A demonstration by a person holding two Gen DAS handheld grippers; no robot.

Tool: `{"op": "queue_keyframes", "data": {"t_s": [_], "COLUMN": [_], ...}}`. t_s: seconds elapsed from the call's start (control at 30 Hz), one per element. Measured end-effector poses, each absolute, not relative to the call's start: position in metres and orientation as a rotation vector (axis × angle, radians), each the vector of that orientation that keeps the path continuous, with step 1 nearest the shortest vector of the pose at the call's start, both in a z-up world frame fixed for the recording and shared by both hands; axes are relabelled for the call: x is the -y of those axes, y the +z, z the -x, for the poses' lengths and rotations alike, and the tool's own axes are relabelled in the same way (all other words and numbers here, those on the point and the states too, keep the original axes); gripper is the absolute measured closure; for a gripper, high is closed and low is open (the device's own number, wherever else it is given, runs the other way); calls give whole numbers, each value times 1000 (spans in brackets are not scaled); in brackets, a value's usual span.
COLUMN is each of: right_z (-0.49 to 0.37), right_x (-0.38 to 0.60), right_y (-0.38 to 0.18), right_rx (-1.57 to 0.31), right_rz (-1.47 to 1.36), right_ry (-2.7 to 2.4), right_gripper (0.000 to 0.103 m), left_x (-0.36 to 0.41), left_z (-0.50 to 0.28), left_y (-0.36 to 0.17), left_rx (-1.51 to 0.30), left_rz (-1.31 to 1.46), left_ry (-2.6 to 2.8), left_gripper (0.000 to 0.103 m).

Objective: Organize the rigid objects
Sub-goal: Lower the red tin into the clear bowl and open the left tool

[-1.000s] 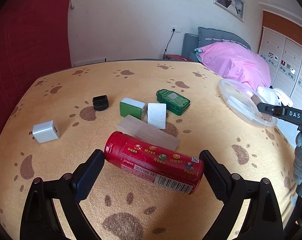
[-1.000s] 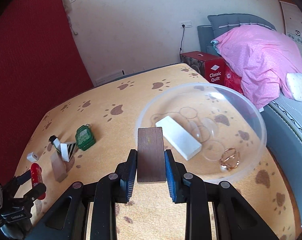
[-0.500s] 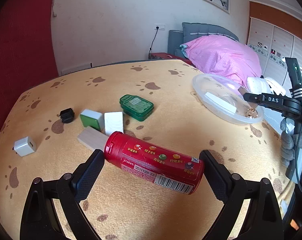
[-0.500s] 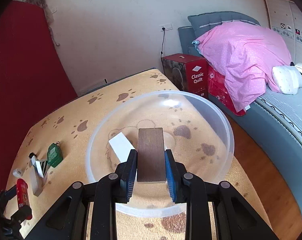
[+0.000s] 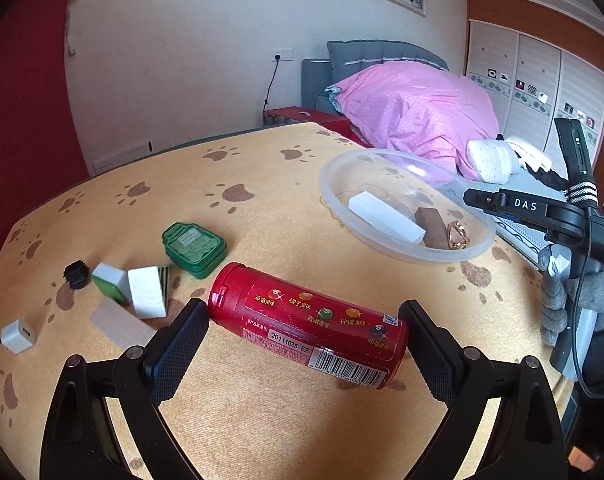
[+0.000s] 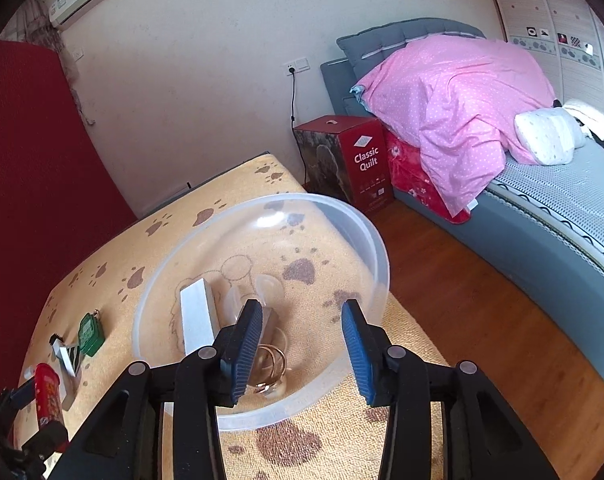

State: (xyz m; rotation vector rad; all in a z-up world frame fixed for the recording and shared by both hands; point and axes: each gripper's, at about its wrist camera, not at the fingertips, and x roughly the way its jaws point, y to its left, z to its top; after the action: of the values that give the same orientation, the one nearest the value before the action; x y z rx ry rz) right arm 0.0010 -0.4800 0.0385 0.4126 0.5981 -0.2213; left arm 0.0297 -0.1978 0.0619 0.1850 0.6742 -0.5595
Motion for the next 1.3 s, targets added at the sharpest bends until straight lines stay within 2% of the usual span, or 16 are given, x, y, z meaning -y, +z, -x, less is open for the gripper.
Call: {"op": "queue_keyframes", "data": {"t_s": [0.67,1.3], "right_z": [13,14], "right_x": [471,477], "right_y": [36,33], "right_rx": [-511,-501], "right_rz": [-317,-348], "right_ry": [-315,-328], "right_gripper": [59,56], "left_x": [298,317], "left_z": [-59,-80], "left_y": [69,46], "left_rx": [-619,-704], "left_rz": [-262,-236], "left_ry": [-702,-704], "left_gripper": [7,6]}}
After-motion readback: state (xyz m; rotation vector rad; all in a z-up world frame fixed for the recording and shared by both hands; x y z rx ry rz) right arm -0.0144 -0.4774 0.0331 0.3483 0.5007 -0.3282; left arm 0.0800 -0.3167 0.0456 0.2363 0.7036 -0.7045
